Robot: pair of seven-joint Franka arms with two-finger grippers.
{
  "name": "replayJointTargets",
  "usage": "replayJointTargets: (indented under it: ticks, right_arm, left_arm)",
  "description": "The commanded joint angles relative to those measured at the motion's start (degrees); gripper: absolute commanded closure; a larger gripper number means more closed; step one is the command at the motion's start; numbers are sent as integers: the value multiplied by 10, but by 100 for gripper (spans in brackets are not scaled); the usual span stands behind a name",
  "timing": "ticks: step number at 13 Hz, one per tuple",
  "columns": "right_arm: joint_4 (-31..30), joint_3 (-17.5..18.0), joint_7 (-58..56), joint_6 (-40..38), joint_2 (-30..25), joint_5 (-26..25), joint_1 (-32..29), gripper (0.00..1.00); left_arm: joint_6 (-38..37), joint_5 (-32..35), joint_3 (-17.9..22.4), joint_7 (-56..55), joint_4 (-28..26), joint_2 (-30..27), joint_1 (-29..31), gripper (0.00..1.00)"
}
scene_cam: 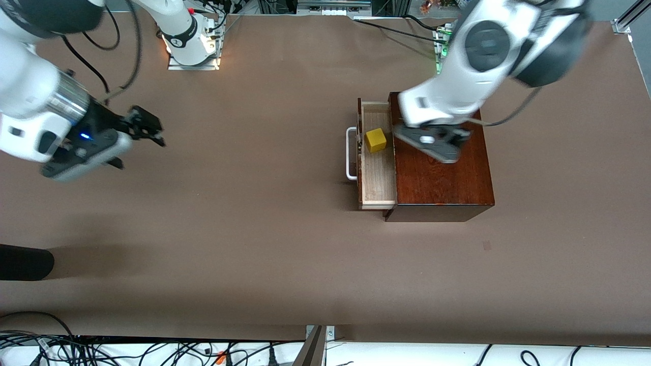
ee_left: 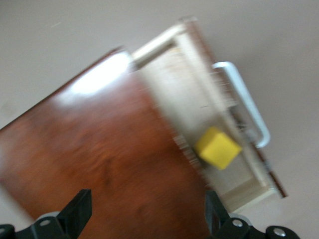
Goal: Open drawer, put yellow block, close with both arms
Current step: 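Raise the right gripper away while the left gripper reaches the drawer, then lower the left gripper against the drawer front beside the handle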
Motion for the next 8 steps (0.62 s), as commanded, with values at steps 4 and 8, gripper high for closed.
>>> replayJointTargets:
  ticks: [4,8]
  right_arm:
    - [-128,-25,102,16,-84,2,-28,0]
    - [-127,-28,119,16,-80,-29,-29,0]
  left_arm:
    - [73,-4,4,116,157,175,-162,0]
    - [158,-2,5,311,154,228,-172,0]
